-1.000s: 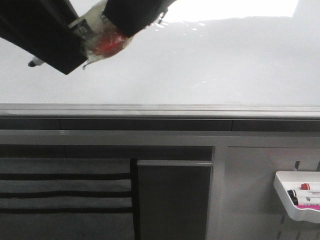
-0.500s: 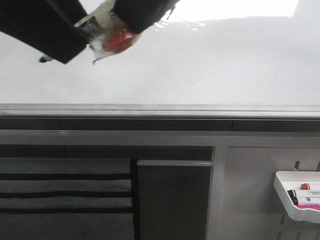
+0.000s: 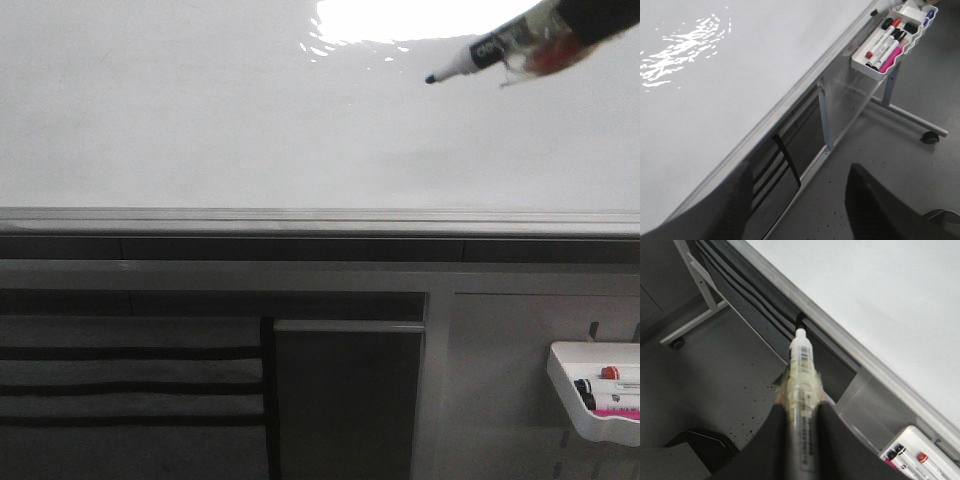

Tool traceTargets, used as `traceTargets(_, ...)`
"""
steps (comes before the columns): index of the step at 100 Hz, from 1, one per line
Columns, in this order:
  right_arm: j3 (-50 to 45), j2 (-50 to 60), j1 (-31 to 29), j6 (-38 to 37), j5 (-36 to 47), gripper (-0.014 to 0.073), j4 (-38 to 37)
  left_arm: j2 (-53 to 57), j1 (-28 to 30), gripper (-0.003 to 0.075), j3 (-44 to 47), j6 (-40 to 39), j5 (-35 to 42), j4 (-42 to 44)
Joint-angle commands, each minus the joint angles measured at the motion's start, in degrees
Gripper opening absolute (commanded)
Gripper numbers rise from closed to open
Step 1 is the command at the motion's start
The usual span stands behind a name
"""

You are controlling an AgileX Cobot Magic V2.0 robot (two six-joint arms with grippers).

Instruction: Write number 3 on whiteboard

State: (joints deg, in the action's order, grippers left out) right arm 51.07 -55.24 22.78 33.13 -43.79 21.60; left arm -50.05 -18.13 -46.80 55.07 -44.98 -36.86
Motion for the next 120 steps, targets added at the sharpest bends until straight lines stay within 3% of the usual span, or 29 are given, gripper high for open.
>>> traceTargets(1, 0.82, 1.26, -0.57, -0.57, 4.25, 0.0018, 0.99, 0.90, 0.22, 0.0384, -0.69, -0.61, 4.96, -3.21)
traceTargets(33, 3.26, -1.60, -0.57, -1.23, 5.02, 0.0018, 3.26, 0.75, 0.22, 0.0384, -0.67, -0.61, 4.97, -3.21)
traceTargets(69, 26.69, -21.84, -0.57, -1.66, -5.80, 0.0018, 2.61, 0.75, 0.22, 0.0384, -0.67, -0.61, 4.97, -3.21)
traceTargets(90, 34.91, -30.36, -0.46, -1.55, -5.72, 0.0018, 1.18, 0.75, 0.22, 0.0384, -0.67, -0.61, 4.97, -3.21)
traceTargets(120, 36.04, -34.51, -0.68, -2.88, -0.88, 0.0018, -4.06, 0.75, 0.22, 0.0384, -0.67, -0.61, 4.97, -3.21)
